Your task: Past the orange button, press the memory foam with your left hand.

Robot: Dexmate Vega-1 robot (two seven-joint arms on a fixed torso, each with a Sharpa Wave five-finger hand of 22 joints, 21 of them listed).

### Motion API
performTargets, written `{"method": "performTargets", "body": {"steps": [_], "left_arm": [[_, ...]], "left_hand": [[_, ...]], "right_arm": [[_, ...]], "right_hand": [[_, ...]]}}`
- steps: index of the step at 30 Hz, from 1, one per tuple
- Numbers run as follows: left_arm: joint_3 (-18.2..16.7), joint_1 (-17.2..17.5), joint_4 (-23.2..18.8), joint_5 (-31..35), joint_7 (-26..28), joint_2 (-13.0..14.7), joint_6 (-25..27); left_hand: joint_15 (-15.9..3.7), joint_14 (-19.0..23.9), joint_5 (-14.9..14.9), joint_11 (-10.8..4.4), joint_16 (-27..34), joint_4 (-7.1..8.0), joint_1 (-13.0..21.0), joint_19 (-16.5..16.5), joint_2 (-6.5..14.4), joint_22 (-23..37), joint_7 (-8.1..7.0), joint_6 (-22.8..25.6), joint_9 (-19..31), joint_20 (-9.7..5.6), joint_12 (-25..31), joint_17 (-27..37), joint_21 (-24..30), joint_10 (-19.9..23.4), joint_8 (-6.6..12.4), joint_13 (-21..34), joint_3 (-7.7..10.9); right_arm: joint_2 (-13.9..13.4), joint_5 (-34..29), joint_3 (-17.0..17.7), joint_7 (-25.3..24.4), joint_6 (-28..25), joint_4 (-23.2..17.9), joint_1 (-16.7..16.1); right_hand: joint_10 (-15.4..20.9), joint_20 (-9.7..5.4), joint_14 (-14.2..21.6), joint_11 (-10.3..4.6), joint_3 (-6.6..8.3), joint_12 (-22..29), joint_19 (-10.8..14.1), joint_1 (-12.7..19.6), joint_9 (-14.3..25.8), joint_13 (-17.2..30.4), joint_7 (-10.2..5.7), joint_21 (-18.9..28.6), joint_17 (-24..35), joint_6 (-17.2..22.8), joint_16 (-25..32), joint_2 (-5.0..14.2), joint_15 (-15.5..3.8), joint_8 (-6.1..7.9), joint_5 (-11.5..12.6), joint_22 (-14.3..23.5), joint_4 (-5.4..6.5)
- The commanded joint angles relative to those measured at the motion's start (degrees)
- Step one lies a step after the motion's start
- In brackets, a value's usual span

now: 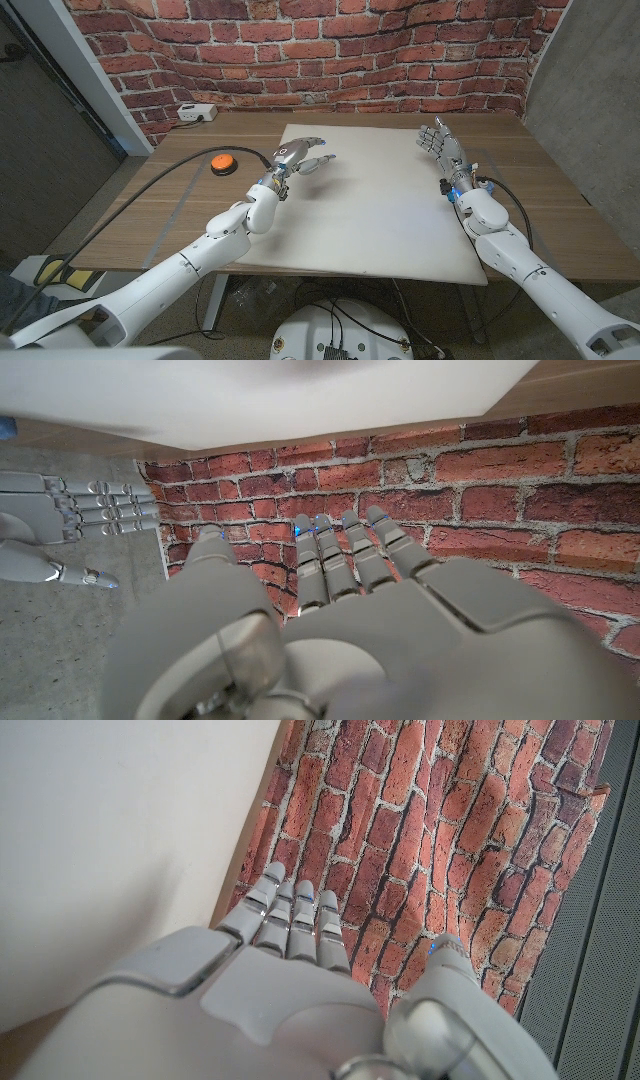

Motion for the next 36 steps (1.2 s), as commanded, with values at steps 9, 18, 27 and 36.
{"method": "performTargets", "body": {"steps": [9, 18, 27, 36], "left_arm": [[-3.65, 1.27, 1.83, -6.99, 6.2, -1.19, -6.23], [-5.39, 2.44, 1.59, -9.71, 7.99, -1.58, -7.68], [-8.34, 3.96, 2.64, -18.03, 7.06, -1.62, -14.25], [-11.22, 4.67, 5.83, -30.26, 2.01, -2.57, -23.69]], "left_hand": [[-0.2, 0.43, -0.06, 0.49, 0.53, 0.32, -0.54, 0.3, 0.52, 0.08, 0.67, -0.09, 0.2, 0.38, 0.2, 0.07, 0.38, 0.67, 0.07, 0.04, 0.61], [0.16, 1.08, -0.09, 0.92, 0.82, 1.62, -1.86, 0.73, 1.75, 0.18, 1.1, 0.66, 0.26, 0.77, 0.59, 0.24, 0.67, 1.76, 0.39, 0.07, 0.78], [0.29, 1.15, -0.13, 1.03, 0.82, 2.31, -2.61, 0.85, 1.95, 0.21, 1.29, 0.84, 0.27, 0.9, 0.57, 0.28, 0.75, 1.85, 0.43, 0.08, 0.78], [0.63, 1.01, -0.22, 1.51, 0.68, 2.67, -3.15, 0.75, 1.39, 0.17, 1.35, 0.06, 0.26, 1.06, 0.33, 0.24, 0.71, 1.35, 0.12, 0.08, 0.57]], "right_arm": [[0.11, -0.34, 0.09, -0.73, -0.06, -0.06, 0.26], [0.28, -0.2, 0.12, -0.21, 0.71, 0.7, 0.32], [0.36, -0.03, 0.06, 0.18, 0.8, 0.96, 0.58], [-0.54, -0.31, 0.38, -0.11, 0.59, -0.32, -0.2]], "right_hand": [[0.22, 0.16, 0.56, 0.01, 0.03, 0.07, 0.57, 0.26, 0.16, 0.33, -0.11, -0.17, 0.26, 0.37, 0.02, 0.11, 0.13, -0.13, -0.11, 0.27, -0.31], [0.28, 0.16, 0.6, 0.01, 0.01, 0.08, 0.59, 0.27, 0.16, 0.33, -0.13, -0.26, 0.26, 0.35, 0.02, 0.12, 0.14, -0.15, -0.1, 0.28, -0.32], [0.27, 0.16, 0.56, 0.02, 0.0, 0.05, 0.64, 0.28, 0.17, 0.33, -0.18, -0.32, 0.26, 0.3, -0.01, 0.12, 0.08, -0.17, -0.1, 0.28, -0.32], [0.28, 0.19, 0.59, 0.01, 0.0, 0.05, 0.67, 0.31, 0.17, 0.33, -0.19, -0.39, 0.25, 0.31, -0.01, 0.13, 0.03, -0.17, -0.09, 0.28, -0.34]]}}
